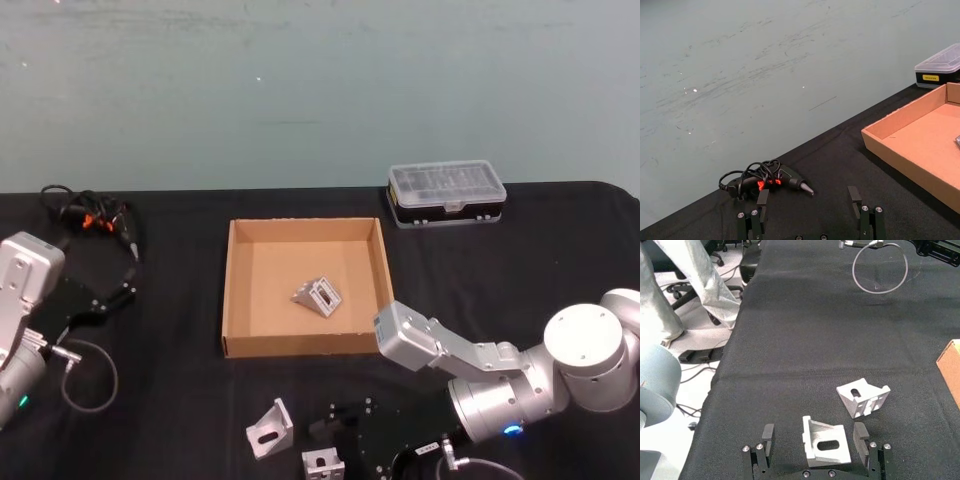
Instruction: Use one hand to pick up the angle iron from the table and place it into the box.
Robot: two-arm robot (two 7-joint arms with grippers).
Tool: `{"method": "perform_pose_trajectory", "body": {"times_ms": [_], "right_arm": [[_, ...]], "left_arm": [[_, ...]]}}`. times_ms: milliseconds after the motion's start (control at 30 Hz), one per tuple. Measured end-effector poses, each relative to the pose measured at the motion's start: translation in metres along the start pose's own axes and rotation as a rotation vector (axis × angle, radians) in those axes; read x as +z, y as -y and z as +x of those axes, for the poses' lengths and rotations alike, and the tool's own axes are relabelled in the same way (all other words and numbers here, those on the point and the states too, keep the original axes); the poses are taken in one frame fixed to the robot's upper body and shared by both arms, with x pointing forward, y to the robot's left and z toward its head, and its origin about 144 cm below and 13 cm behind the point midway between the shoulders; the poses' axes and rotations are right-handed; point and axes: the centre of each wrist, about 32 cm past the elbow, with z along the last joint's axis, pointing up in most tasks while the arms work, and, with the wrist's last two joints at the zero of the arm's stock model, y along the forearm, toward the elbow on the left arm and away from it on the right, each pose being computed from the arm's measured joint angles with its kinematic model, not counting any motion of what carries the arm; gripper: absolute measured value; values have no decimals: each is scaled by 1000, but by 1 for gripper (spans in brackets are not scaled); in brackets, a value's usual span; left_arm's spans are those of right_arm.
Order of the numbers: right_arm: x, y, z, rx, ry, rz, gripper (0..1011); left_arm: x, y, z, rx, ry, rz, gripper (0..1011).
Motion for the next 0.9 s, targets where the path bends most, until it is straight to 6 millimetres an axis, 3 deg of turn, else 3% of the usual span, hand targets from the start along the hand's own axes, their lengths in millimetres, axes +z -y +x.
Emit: {"method": "perform_pose_trajectory", "body": {"times_ms": [300, 433, 900], "right_arm": [[0, 0, 0, -1, 0, 1, 1003], [0, 0, 0, -2, 0, 2, 950], [-1, 1, 0, -3, 2, 3, 536]], "left_arm": [[0, 0, 0, 0, 0, 0, 1000], [0, 0, 0, 0, 0, 0, 1000], [0, 0, 0, 0, 0, 0, 1000]]}}
